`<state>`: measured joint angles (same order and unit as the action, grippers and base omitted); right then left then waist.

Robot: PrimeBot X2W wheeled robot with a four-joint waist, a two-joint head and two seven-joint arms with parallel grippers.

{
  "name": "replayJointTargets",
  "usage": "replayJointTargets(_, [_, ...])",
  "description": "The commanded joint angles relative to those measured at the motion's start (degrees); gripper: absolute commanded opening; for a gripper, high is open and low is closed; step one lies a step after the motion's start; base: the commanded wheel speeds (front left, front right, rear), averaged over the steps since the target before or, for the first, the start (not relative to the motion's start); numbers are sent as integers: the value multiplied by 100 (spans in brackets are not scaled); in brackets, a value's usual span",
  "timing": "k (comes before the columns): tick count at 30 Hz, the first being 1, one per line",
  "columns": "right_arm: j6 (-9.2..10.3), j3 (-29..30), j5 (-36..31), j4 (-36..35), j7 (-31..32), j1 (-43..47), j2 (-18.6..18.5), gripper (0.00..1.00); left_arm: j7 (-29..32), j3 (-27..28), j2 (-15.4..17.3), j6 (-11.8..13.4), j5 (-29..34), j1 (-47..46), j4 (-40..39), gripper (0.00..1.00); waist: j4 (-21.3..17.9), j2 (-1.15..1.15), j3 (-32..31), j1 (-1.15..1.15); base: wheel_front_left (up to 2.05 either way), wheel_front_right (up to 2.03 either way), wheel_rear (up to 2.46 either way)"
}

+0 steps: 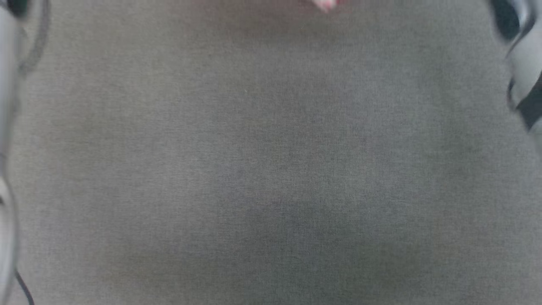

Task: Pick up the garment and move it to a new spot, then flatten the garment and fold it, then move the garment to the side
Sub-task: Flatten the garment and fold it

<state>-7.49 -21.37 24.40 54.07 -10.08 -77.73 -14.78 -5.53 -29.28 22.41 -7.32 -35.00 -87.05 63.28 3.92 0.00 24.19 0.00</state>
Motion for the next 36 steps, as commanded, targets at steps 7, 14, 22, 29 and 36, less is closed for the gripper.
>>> replayJointTargets(7, [0, -693, 1234, -753, 893, 1248, -545, 0, 1018, -500, 224, -11, -629, 1428, -290, 0, 51, 0, -556, 0, 0, 0, 0])
replayJointTargets(14, [0, -1056, 2085, -1789, 1883, 2506, -1250, 0, 1767, -823, 764, -12, -1115, 2758, -1104, 0, 43, 0, -990, 0, 0, 0, 0])
replayJointTargets(22, [0, -890, 2501, -3018, 2797, 3971, -1872, 0, 2489, -811, 1565, 315, -1558, 4345, -2560, 0, -17, 0, -1297, 0, 0, 0, 0])
replayJointTargets(29, [0, -325, 2535, -4103, 3580, 5237, -2276, 0, 3011, -546, 2465, 1271, -2095, 5896, -4678, 0, -60, 0, -1389, 0, 0, 0, 0])
replayJointTargets(36, [0, 465, 2492, -5177, 4419, 6392, -2403, 0, 3263, -225, 3290, 2324, -2486, 7194, -6608, 0, -87, 0, -1324, 0, 0, 0, 0])
